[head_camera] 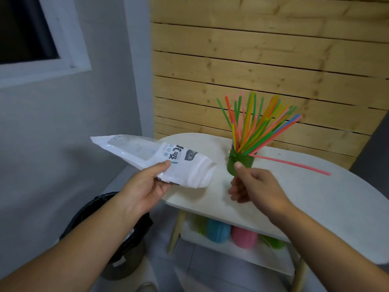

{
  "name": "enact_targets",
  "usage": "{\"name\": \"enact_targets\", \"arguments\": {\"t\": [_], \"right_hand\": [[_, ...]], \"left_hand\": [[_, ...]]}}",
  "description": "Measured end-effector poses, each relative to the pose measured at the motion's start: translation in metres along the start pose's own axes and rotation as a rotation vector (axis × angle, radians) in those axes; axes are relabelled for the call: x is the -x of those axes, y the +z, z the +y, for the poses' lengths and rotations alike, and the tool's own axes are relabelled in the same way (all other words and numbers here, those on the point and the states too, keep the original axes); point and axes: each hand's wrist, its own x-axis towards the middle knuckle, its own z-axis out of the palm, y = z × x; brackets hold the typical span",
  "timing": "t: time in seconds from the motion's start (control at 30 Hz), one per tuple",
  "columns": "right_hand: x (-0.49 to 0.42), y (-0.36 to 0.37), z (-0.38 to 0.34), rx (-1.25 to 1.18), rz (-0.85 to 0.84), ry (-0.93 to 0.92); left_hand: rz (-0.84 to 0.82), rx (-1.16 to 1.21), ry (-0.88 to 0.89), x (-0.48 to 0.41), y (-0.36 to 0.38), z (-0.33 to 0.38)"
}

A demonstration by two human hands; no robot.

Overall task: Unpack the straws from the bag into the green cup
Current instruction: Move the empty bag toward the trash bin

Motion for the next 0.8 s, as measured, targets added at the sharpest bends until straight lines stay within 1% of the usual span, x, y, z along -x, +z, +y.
{"name": "enact_targets", "arguments": {"t": [0.13, 0.23, 0.3, 0.4, 0.6, 0.7, 0.8], "right_hand": [[0.012, 0.040, -0.003, -0.241, -0.180, 0.278], [0.012, 0.062, -0.003, -0.387, -0.269, 0.378], [0.013, 0.077, -0.003, -0.405, -0.316, 0.375], [0.018, 0.099, 0.000, -0.367, -0.373, 0.320], [0.017, 0.145, 0.022, -0.195, -0.355, 0.296], [0.014, 0.168, 0.027, -0.149, -0.330, 0.310], [0.010, 0.193, 0.030, -0.094, -0.320, 0.336]], "left_hand": [[0.006, -0.001, -0.017, 0.025, -0.019, -0.008], [0.005, -0.018, -0.043, 0.042, -0.037, -0.013], [0.034, -0.008, -0.057, 0.051, -0.051, -0.015], [0.111, 0.059, -0.098, 0.060, -0.075, -0.022], [0.281, 0.113, -0.142, 0.074, -0.127, -0.023], [0.377, 0.058, -0.164, 0.077, -0.147, -0.021], [0.428, 0.013, -0.224, 0.078, -0.158, -0.020]]}}
